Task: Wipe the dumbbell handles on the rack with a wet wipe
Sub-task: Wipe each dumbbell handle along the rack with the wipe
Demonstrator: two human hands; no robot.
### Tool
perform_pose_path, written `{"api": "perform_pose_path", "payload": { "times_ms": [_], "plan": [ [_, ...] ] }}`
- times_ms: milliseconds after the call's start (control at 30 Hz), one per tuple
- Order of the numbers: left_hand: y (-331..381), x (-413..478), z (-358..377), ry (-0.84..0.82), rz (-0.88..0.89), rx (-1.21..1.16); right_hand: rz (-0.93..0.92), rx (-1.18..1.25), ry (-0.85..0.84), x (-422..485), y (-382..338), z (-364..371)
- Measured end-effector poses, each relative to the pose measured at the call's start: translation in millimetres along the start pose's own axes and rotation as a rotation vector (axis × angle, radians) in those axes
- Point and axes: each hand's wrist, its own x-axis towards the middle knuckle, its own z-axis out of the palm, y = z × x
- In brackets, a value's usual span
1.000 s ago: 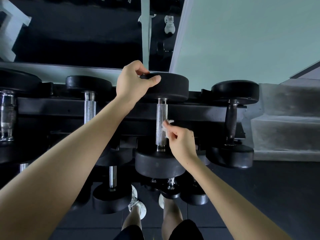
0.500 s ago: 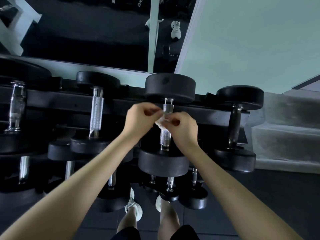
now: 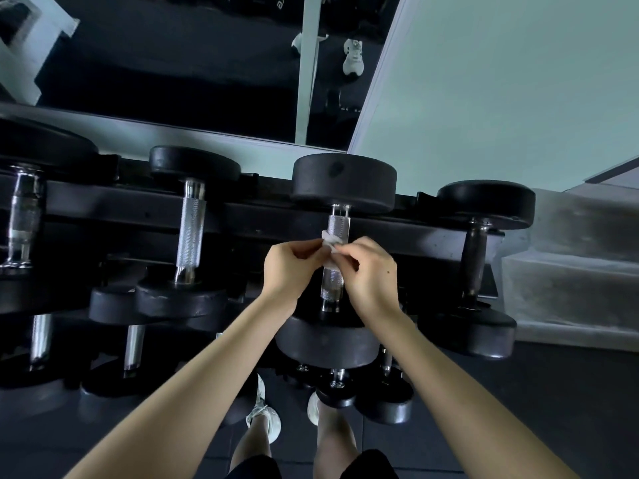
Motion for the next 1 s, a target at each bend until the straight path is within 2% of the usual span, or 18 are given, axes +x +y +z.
{"api": "perform_pose_path", "payload": {
  "times_ms": [100,167,267,367,467,567,700,833,1000],
  "plan": [
    [11.8,17.8,7.2,0.010,-0.048,-0.157,-0.050,-0.025,0.041,28.7,-1.3,1.1],
    [18.5,29.1,8.6,-0.010,-0.039,-0.178,0.016,0.001,0.054,36.4,-3.0,1.5],
    [13.5,27.6,1.8,-0.072,-0.016,-0.095,0.213,0.119,0.004,21.9,-0.8,-1.9],
    [2.5,14.4,-8.2,-0.106,0.018,0.103,0.313,0.225,-0.084,0.0,5.7,-4.6],
    [-7.9,2.9,-14.8,-0.152,0.057,0.224,0.282,0.187,-0.170,-10.6,10.0,-8.4],
    [-4.5,4.1,-12.4,-0.158,0.047,0.098,0.219,0.132,-0.197,4.8,9.0,-12.0],
    [9.7,27.6,-4.5,-0.129,0.093,-0.024,0.254,0.201,-0.114,32.6,5.2,-9.8],
    [9.7,34.8,-7.2,-0.194,0.165,0.062,0.288,0.337,-0.104,26.8,11.5,-4.6],
    [-5.8,18.5,-20.3,-0.297,0.193,0.267,0.307,0.387,-0.236,0.3,17.9,-8.3]
  ]
}}
